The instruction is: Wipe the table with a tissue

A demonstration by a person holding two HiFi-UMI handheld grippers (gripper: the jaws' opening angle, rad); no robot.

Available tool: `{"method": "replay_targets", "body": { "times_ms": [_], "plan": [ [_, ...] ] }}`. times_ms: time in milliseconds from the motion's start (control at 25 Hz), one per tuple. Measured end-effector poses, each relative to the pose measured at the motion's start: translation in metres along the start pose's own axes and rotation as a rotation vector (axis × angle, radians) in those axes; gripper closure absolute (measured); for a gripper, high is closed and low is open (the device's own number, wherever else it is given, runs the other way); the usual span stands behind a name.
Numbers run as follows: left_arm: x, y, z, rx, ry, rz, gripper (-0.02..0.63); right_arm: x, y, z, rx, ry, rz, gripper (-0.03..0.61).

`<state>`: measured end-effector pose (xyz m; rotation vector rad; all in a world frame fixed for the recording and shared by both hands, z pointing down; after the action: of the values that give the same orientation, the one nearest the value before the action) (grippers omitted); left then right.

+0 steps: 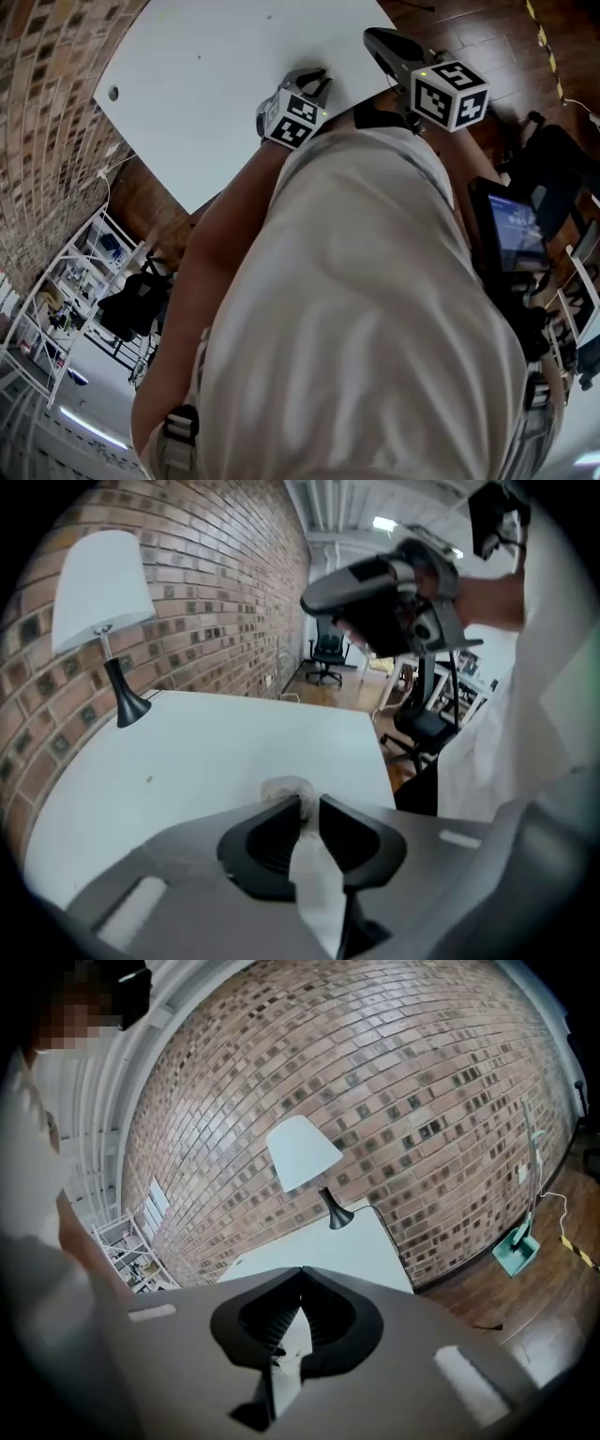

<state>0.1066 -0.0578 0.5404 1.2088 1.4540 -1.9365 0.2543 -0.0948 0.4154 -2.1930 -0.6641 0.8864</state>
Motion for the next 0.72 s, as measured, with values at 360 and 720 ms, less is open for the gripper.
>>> {"method": "replay_targets", "body": {
  "times_ms": [360,720],
  "plan": [
    [-0.004,-0.010,-0.007,-0.097,0.034,0.074,0.545,0.001,0.011,-0.015,-0.001,0.043,-0.006,0.572],
    [0.021,-0.038,0.034,0.147,0.086,0.060,0.543,-0.021,0.014,-0.006,0.010,0.094,0.018,0.572]
  ]
}}
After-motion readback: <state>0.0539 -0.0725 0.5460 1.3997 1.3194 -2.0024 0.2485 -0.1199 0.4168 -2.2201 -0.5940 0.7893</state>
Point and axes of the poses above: the fingertips, and each gripper's own axes: x backward along the fingers, z to its left, y out of its top, the point moved 5 cm from there along x, backward along the fingers, and after that the axes turned 4 degrees about z, right-handed, at the moved point
